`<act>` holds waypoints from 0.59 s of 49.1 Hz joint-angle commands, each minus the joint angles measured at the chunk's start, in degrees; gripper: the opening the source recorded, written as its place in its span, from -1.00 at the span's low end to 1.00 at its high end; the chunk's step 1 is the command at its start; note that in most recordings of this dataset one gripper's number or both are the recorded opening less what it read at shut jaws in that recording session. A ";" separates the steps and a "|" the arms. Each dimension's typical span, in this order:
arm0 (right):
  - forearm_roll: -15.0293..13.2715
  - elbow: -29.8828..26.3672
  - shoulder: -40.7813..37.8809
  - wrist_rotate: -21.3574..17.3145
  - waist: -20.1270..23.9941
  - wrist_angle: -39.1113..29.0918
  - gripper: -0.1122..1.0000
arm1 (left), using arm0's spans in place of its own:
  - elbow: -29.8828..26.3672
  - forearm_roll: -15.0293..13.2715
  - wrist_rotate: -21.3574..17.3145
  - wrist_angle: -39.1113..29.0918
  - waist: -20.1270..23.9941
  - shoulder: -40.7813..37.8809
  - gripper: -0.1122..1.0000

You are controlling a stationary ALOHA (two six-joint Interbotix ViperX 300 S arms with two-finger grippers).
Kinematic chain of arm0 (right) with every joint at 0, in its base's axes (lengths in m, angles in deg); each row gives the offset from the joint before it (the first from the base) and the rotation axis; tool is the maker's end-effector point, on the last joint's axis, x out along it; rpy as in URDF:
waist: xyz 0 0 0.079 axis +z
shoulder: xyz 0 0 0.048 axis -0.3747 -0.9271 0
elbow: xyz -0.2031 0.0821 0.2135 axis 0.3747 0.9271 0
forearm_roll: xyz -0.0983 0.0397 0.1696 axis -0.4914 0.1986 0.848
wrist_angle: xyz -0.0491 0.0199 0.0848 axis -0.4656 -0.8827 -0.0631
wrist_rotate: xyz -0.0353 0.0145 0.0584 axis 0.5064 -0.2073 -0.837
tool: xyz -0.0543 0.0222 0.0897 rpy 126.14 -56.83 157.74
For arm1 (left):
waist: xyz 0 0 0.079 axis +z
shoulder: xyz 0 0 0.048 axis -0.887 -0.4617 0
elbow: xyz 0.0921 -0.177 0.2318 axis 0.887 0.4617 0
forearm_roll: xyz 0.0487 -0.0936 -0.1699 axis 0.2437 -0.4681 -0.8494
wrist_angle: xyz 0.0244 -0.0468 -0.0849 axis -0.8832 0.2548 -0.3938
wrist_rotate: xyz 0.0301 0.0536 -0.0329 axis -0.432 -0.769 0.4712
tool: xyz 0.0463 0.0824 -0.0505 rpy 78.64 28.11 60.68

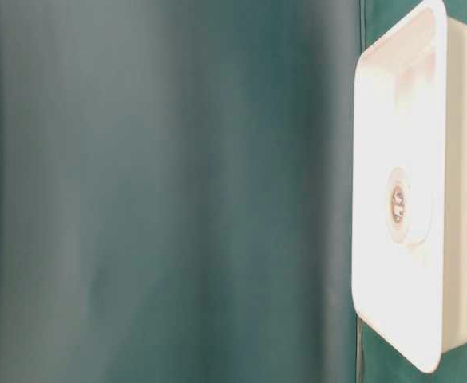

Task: Pick up the tape from a random location and place it into the white case.
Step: 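Move the right gripper toward the blue tape roll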

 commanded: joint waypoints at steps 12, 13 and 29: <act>0.18 -6.33 -8.44 -0.09 0.44 2.02 0.84 | -0.79 -0.09 0.09 0.53 -0.09 -0.26 0.95; 0.09 -6.68 -9.23 -0.09 0.44 2.29 0.84 | -0.79 -0.09 0.09 0.53 -0.09 -0.26 0.95; 0.18 -15.64 -21.18 -0.09 1.14 4.39 0.84 | -0.79 -0.35 0.09 0.70 -0.09 -0.26 0.95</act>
